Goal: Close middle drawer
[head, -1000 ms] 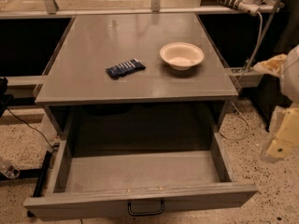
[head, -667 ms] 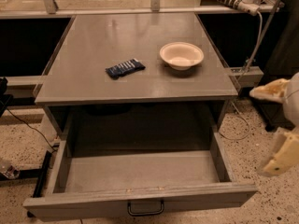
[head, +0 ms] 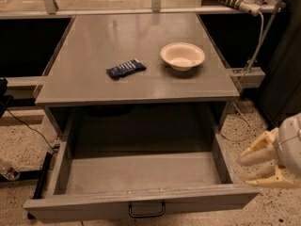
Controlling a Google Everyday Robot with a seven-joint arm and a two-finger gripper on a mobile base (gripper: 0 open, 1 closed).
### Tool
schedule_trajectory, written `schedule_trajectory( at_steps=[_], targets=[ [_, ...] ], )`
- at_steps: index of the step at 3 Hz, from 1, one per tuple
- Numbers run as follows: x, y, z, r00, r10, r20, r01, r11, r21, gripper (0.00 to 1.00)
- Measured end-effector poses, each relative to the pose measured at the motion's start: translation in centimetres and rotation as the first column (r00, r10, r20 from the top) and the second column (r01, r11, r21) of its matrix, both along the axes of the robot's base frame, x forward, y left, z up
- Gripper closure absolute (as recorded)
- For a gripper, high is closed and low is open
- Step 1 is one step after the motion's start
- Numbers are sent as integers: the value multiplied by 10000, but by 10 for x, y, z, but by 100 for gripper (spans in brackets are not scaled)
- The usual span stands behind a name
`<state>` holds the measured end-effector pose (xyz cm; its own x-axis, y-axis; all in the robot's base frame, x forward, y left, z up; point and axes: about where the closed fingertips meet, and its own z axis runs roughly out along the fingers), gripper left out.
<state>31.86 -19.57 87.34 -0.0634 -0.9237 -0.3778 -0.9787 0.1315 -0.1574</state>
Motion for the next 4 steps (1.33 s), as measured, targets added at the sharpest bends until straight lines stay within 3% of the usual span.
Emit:
schedule_trajectory(
  at_steps=[1, 2, 4],
  targets=[
    [-2, 1, -2, 10000, 41, -39, -41, 10000, 35, 87],
    [-6, 7, -11, 9998, 139, -147, -138, 9999, 56, 100],
    [-31, 36, -98, 9970, 253, -733, -151, 9904, 1371, 100]
  ],
)
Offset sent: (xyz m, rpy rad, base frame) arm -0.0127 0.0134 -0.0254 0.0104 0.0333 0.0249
